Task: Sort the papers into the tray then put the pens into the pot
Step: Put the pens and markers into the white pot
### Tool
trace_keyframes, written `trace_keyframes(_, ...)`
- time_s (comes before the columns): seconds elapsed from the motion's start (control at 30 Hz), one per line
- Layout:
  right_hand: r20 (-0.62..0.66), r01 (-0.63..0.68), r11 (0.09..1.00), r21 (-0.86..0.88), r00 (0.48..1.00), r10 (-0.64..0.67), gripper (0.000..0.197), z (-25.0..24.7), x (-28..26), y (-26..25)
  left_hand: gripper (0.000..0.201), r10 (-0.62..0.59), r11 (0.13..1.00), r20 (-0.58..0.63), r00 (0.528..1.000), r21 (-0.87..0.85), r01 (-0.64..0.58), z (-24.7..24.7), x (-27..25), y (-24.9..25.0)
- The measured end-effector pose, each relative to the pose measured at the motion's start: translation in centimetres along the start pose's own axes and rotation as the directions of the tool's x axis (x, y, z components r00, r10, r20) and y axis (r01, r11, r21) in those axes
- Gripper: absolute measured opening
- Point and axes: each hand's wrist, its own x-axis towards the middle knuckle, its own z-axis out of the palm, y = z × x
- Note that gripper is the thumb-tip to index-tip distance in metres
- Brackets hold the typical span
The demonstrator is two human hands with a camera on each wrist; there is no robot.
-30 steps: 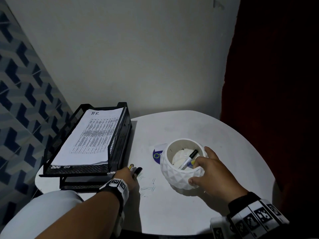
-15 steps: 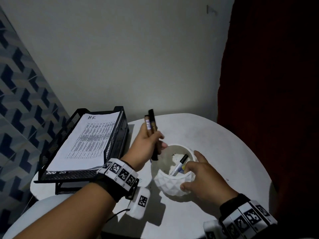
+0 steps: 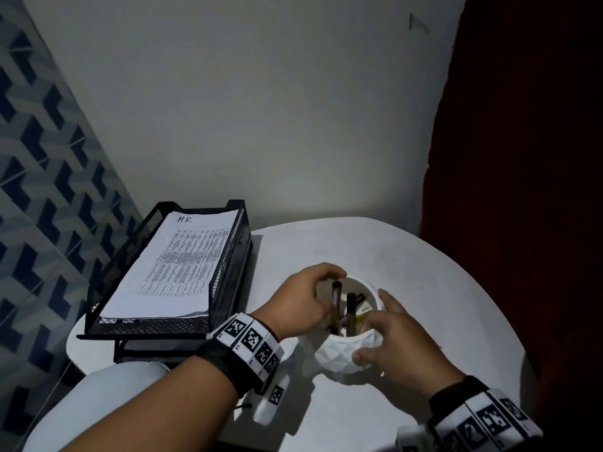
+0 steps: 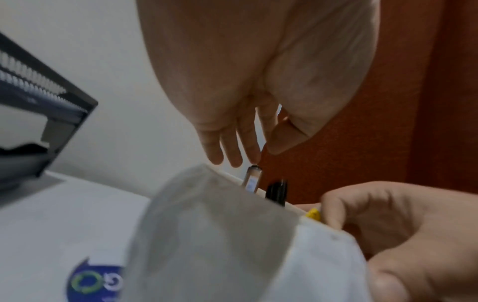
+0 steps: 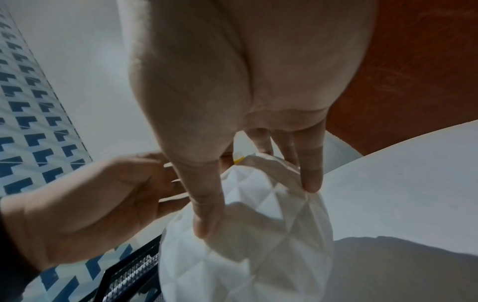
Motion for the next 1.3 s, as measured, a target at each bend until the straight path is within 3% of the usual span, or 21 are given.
trace_keyframes(0.1,-0.094,0.018,0.996,0.09,0.996,-0.009,0.021,-0.5,0.4,0.0,0.051,-0.007,0.948,0.147,0.989,0.316,-0.04,-1.2,-0.4,-0.7)
trace_keyframes(0.17,-0.134,0.029,0.994,0.105,0.991,-0.015,0.023,-0.8,0.6,-0.1,0.048,-0.056,0.925,0.207,0.977,0.38,-0.028,-1.3,-0.6,-1.2)
trace_keyframes(0.33,-0.231,0.091,0.98,0.176,0.972,-0.049,0.024,-1.0,0.9,-0.3,0.054,-0.062,0.889,0.122,0.991,0.458,0.0,-1.6,0.1,-1.3)
trace_keyframes(0.43,-0.246,0.113,0.978,0.178,0.967,-0.067,0.032,-1.5,0.8,-0.1,0.058,-0.104,0.883,0.067,0.992,0.465,0.061,-2.7,0.9,-1.9)
trace_keyframes(0.53,-0.18,0.095,0.991,0.093,0.981,-0.077,0.048,-1.4,0.8,0.5,0.046,-0.132,0.89,0.017,0.991,0.443,0.111,-3.2,1.0,-3.0)
trace_keyframes(0.7,-0.085,0.155,0.987,0.048,0.985,-0.15,0.069,-0.3,1.3,1.0,0.037,-0.07,0.938,0.103,0.992,0.346,0.03,-1.5,0.5,-2.5)
trace_keyframes(0.77,-0.11,0.11,0.994,-0.009,0.988,-0.11,0.07,-0.1,1.6,1.2,0.037,-0.039,0.953,0.121,0.992,0.302,0.001,-0.8,0.6,-2.3)
trace_keyframes(0.83,-0.133,0.053,0.999,-0.011,0.99,-0.054,0.056,-0.3,1.7,0.9,0.037,-0.011,0.958,0.129,0.992,0.285,-0.027,-0.4,0.8,-2.5)
trace_keyframes(0.87,-0.146,0.041,0.999,0.014,0.989,-0.039,0.047,-0.4,1.6,0.8,0.042,0.014,0.961,0.125,0.992,0.272,-0.048,-0.3,0.9,-2.8)
trace_keyframes(0.93,-0.183,0.031,0.997,0.069,0.983,-0.018,0.046,-0.4,1.7,1.1,0.073,0.064,0.979,0.102,0.993,0.188,-0.082,-0.4,1.4,-3.6)
trace_keyframes(1.0,-0.216,0.006,0.993,0.122,0.976,0.021,0.047,-0.4,1.8,1.8,0.097,0.015,0.996,0.061,0.998,0.089,-0.02,-0.9,2.0,-4.8)
trace_keyframes(1.03,-0.228,0.0,0.991,0.137,0.973,0.031,0.045,-0.4,1.9,2.1,0.095,-0.035,0.995,0.046,0.998,0.099,0.031,-1.1,2.4,-5.6)
trace_keyframes(1.1,-0.24,-0.002,0.991,0.131,0.97,0.033,0.044,-0.5,2.1,2.5,0.072,-0.171,0.955,0.011,0.985,0.247,0.163,-1.4,2.6,-7.5)
trace_keyframes(1.2,-0.234,-0.008,0.996,0.085,0.972,0.028,0.046,-0.6,2.3,2.5,0.043,-0.386,0.787,-0.02,0.922,0.515,0.34,-0.3,1.4,-11.2)
trace_keyframes(1.3,-0.208,-0.005,0.999,0.05,0.978,0.015,0.05,-0.3,2.3,2.5,0.025,-0.431,0.683,-0.001,0.902,0.654,0.327,1.5,-0.1,-14.3)
